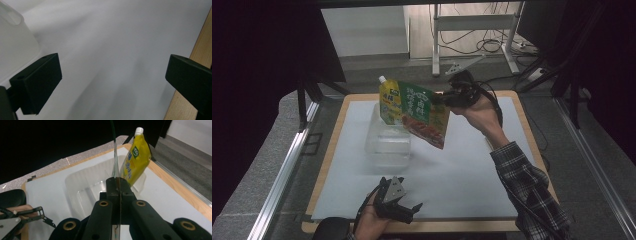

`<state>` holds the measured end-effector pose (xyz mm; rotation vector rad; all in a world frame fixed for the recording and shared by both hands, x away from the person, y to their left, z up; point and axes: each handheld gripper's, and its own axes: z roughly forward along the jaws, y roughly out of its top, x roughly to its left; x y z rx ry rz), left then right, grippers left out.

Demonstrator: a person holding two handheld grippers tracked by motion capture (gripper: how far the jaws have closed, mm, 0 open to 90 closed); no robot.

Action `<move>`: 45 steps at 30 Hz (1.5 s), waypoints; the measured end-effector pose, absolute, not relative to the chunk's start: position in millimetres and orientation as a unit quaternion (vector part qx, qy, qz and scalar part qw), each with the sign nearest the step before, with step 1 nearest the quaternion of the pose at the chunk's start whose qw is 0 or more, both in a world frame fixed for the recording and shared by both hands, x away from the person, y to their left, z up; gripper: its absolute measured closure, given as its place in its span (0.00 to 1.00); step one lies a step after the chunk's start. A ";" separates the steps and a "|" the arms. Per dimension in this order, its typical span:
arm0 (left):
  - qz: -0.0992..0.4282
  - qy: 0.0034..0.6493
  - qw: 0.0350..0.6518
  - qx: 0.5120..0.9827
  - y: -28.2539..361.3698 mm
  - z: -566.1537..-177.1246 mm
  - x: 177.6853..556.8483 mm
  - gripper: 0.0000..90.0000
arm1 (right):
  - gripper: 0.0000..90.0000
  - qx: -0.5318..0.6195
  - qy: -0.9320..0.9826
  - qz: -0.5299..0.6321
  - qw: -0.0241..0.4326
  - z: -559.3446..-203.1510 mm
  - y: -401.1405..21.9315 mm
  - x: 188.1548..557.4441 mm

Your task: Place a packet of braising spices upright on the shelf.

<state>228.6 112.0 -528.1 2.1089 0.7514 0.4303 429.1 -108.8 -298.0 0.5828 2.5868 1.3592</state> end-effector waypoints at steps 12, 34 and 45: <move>0.172 0.301 0.422 0.838 113.2 -527.2 228.6 0.00 | 0.99 0.181 0.867 0.459 0.075 -296.3 -77.7 439.8; 0.171 0.299 0.424 0.838 113.5 -526.6 228.3 0.00 | 0.99 0.159 0.868 0.467 0.064 -306.3 -20.2 463.3; 0.171 0.297 0.425 0.838 113.6 -526.4 228.2 0.00 | 0.99 0.153 0.868 0.470 0.052 -316.4 -1.4 470.8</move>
